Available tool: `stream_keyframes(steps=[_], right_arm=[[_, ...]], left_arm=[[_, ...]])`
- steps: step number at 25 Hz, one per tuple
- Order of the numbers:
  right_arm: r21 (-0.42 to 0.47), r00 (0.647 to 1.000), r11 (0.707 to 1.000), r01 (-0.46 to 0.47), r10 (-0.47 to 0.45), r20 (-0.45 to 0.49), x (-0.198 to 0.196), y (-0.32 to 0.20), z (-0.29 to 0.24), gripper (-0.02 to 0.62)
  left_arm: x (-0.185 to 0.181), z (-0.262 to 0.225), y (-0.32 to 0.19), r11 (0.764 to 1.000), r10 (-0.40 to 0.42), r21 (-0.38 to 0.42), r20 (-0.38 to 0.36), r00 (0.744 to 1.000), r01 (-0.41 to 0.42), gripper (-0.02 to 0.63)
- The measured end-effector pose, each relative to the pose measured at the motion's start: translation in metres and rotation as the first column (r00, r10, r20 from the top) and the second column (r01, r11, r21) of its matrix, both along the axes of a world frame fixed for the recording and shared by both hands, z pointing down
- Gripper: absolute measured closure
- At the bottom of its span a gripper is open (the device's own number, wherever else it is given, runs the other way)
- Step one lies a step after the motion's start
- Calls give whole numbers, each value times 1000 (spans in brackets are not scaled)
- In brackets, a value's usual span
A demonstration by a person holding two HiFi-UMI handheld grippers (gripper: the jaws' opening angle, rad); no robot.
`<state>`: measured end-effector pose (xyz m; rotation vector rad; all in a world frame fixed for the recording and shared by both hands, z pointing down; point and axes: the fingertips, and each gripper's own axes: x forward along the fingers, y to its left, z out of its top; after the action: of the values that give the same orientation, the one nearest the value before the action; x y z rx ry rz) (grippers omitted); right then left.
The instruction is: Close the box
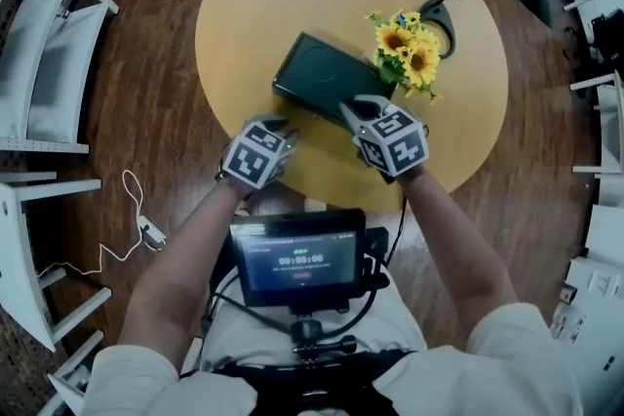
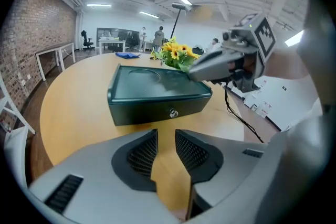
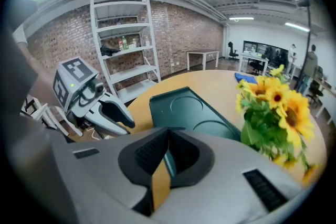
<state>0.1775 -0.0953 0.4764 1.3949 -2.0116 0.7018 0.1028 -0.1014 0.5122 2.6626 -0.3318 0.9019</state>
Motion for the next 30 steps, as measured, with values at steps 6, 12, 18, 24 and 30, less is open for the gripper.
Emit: stream_keyframes(steps=[6, 12, 18, 24, 30], right_arm=[[8, 922, 924, -383, 382, 68, -32, 68, -2, 571], [-5, 766, 770, -638, 636, 90, -83, 136, 6, 571], [-34, 679, 682, -730, 731, 67, -140, 185, 13, 571], [-18, 688, 690, -724, 724, 48, -185, 200, -5, 571], [-12, 707, 707, -707, 707, 27, -207, 203, -11, 571]], left_arm=[[-52, -27, -3, 995, 98, 0, -13, 995, -98, 515], [-105, -35, 11, 976, 219, 15, 13, 976, -219, 515], [-150, -39, 19, 978, 207, 13, 21, 978, -207, 515], [-197, -37, 29, 981, 195, 11, 28, 980, -195, 526], [-221, -31, 27, 986, 164, 25, 25, 986, -165, 526]])
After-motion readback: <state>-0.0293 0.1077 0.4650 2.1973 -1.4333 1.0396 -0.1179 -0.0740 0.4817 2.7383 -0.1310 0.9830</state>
